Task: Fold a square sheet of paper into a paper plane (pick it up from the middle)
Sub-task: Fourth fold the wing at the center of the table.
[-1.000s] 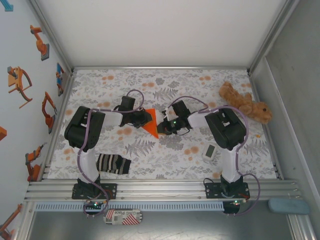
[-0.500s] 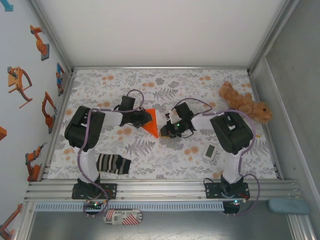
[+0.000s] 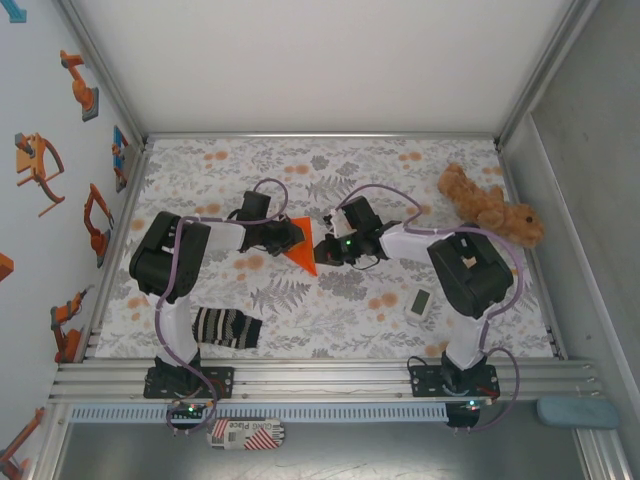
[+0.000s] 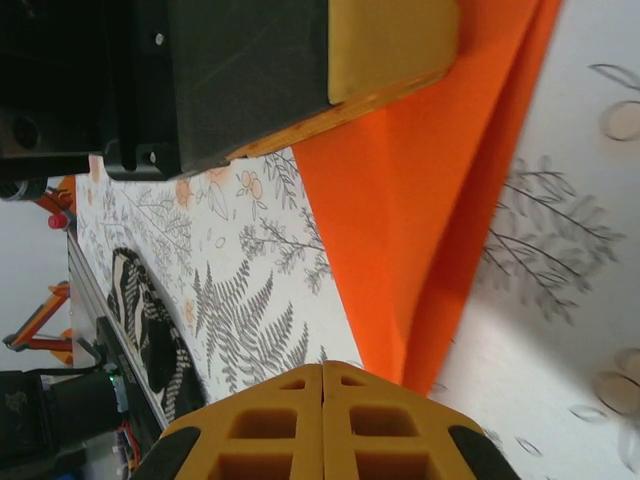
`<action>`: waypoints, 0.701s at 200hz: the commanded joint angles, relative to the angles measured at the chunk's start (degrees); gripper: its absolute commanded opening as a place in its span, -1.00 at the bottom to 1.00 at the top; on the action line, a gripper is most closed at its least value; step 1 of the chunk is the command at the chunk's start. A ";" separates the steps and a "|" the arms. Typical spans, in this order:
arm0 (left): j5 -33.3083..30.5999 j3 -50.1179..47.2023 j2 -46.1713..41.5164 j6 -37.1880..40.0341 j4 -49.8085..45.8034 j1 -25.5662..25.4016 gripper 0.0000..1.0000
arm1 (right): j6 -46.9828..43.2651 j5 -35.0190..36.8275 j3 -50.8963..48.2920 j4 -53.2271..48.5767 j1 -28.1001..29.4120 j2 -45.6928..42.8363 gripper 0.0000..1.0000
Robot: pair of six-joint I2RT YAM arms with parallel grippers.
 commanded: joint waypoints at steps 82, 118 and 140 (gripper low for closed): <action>-1.30 -0.25 2.65 1.66 -4.16 -0.37 -0.72 | 1.57 -1.52 5.21 0.38 1.19 7.61 -0.91; -1.27 -0.19 2.56 1.47 -4.14 -0.40 -0.69 | 1.52 -1.87 4.57 0.12 1.25 8.16 -0.91; -1.32 -0.18 2.52 1.43 -4.16 -0.39 -0.69 | 1.42 -1.94 4.63 -0.09 1.28 8.68 -0.91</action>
